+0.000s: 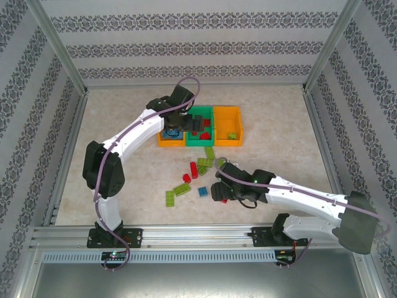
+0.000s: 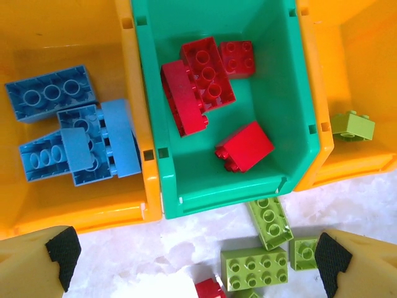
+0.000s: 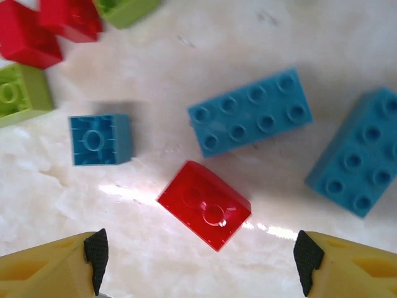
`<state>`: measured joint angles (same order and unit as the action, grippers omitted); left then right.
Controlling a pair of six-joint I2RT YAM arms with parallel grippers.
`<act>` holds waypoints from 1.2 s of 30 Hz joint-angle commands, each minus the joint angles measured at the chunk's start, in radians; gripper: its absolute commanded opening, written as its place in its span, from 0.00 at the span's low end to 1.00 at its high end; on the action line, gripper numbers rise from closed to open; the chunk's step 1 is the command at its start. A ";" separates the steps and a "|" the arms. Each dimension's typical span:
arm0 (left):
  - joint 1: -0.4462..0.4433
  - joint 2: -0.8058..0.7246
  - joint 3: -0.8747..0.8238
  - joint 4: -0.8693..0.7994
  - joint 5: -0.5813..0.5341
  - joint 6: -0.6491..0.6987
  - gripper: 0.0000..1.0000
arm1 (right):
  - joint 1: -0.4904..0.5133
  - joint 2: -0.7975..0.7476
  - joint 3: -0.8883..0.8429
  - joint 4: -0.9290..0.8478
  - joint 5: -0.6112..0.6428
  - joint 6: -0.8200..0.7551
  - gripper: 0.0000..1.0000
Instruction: Sort the legos into containers by color
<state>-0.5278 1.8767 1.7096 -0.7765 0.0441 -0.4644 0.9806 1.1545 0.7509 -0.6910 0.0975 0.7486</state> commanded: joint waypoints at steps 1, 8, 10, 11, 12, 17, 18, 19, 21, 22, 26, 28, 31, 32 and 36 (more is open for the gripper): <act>0.012 -0.071 -0.047 0.048 -0.002 -0.022 0.99 | -0.006 0.082 0.086 -0.090 -0.003 -0.287 0.82; 0.035 -0.161 -0.155 0.099 0.021 -0.020 1.00 | -0.005 0.262 0.221 -0.173 -0.113 -0.519 0.86; 0.047 -0.184 -0.183 0.109 0.028 -0.023 0.99 | 0.004 0.296 0.253 -0.189 -0.131 -0.546 0.86; 0.054 -0.195 -0.196 0.113 0.032 -0.023 0.99 | 0.011 0.316 0.266 -0.210 -0.135 -0.546 0.86; 0.060 -0.207 -0.208 0.115 0.034 -0.022 0.99 | 0.016 0.328 0.268 -0.220 -0.127 -0.533 0.86; 0.094 -0.271 -0.301 0.178 0.074 -0.027 0.99 | 0.019 0.394 0.271 -0.241 -0.130 -0.498 0.86; 0.101 -0.276 -0.311 0.184 0.088 -0.027 1.00 | 0.019 0.414 0.287 -0.259 -0.136 -0.507 0.86; 0.106 -0.280 -0.319 0.187 0.102 -0.027 0.99 | 0.021 0.444 0.308 -0.288 -0.134 -0.518 0.86; 0.118 -0.287 -0.332 0.190 0.116 -0.024 0.99 | 0.024 0.504 0.346 -0.345 -0.107 -0.536 0.86; 0.123 -0.297 -0.345 0.194 0.122 -0.023 0.99 | 0.023 0.528 0.358 -0.358 -0.106 -0.545 0.86; 0.147 -0.334 -0.404 0.231 0.152 -0.026 0.99 | 0.012 0.571 0.384 -0.397 -0.108 -0.610 0.86; 0.161 -0.341 -0.423 0.242 0.174 -0.028 0.99 | 0.000 0.580 0.381 -0.403 -0.109 -0.653 0.86; 0.183 -0.347 -0.440 0.242 0.192 -0.029 0.99 | -0.025 0.588 0.368 -0.403 -0.136 -0.685 0.84; 0.188 -0.352 -0.451 0.249 0.196 -0.031 0.99 | -0.025 0.592 0.366 -0.403 -0.134 -0.695 0.84; 0.210 -0.363 -0.481 0.278 0.222 -0.049 0.99 | -0.034 0.638 0.396 -0.414 -0.129 -0.729 0.83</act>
<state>-0.3367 1.5452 1.2430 -0.5518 0.2314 -0.4870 0.9539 1.7523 1.1172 -1.0664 -0.0254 0.0746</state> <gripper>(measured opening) 0.994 0.832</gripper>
